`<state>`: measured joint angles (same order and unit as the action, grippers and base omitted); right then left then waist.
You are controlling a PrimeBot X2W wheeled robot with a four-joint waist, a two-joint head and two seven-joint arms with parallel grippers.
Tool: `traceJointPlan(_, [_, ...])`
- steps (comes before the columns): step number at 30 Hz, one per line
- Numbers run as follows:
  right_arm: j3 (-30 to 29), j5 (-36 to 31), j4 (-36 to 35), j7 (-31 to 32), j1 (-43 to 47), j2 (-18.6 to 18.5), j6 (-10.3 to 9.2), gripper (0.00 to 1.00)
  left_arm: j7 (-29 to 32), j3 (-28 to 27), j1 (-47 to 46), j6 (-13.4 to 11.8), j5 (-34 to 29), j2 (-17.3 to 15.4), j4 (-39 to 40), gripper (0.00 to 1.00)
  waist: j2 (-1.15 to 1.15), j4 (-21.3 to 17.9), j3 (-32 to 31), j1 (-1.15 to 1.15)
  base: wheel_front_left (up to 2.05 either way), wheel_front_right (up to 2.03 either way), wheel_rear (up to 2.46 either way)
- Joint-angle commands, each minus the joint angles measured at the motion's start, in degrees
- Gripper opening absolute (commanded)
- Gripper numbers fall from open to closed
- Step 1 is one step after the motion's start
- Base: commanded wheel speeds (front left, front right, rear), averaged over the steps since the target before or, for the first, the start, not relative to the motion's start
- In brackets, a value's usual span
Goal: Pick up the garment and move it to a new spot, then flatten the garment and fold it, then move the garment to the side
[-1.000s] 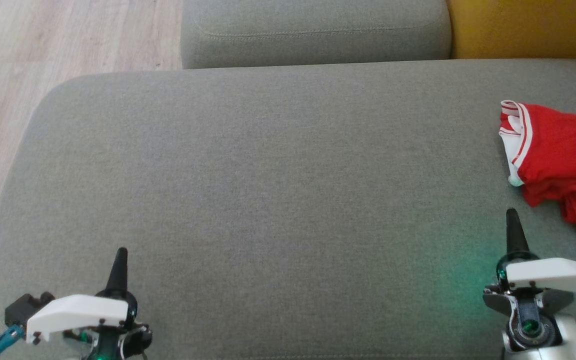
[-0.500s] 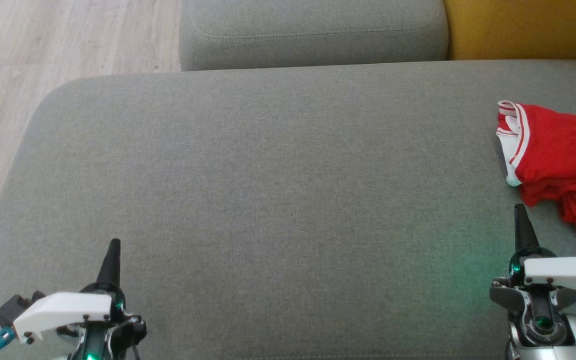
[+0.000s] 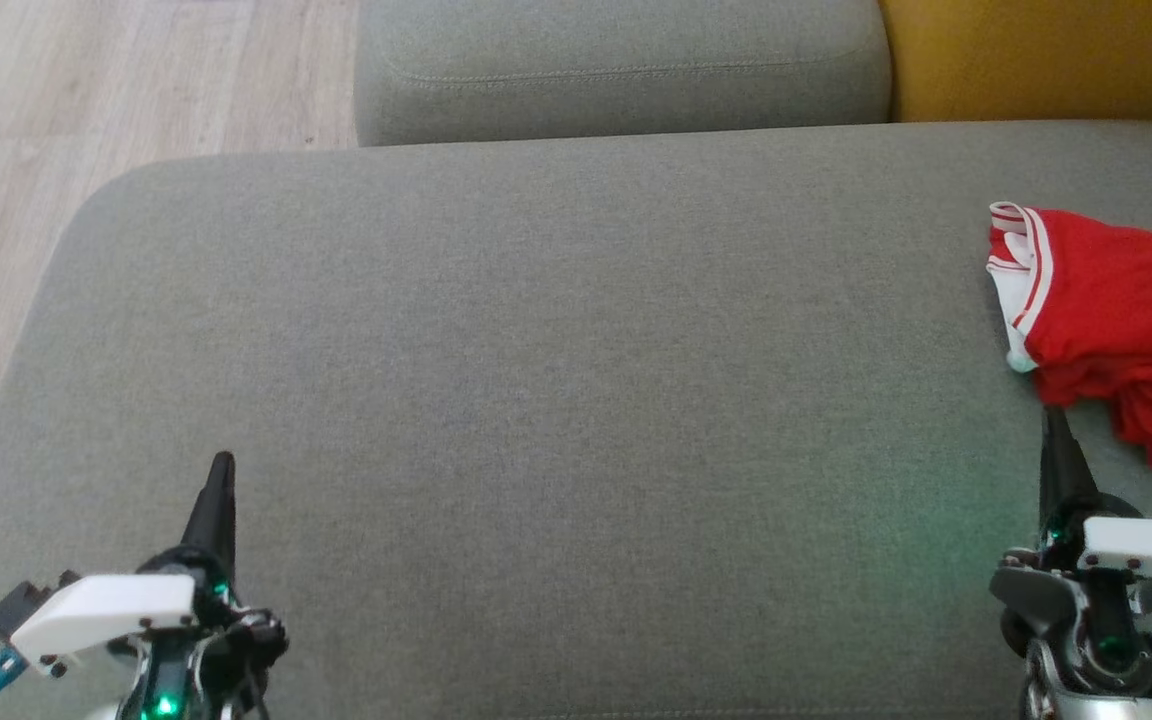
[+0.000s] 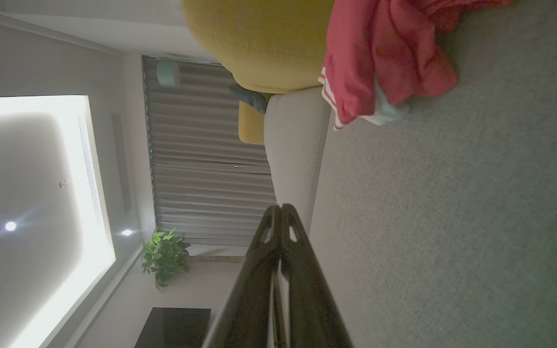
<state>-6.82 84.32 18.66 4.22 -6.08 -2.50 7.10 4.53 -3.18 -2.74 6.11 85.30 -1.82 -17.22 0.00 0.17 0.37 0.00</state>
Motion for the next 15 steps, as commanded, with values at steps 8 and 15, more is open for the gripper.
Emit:
traceJointPlan(8, [0.41,6.33,-4.16,1.91,-0.25,-0.37,0.38,0.00,1.59,-3.10,-3.37,1.17,5.54,-1.04,2.93,0.00,0.00,-0.13,-0.15,0.00,0.00,0.00,0.00])
traceJointPlan(15, [0.29,7.85,-4.64,2.27,-0.10,-0.38,0.39,0.00,1.95,-3.33,-3.46,1.37,6.87,-1.06,3.16,0.00,0.00,-0.17,-0.19,0.00,0.00,0.00,0.00])
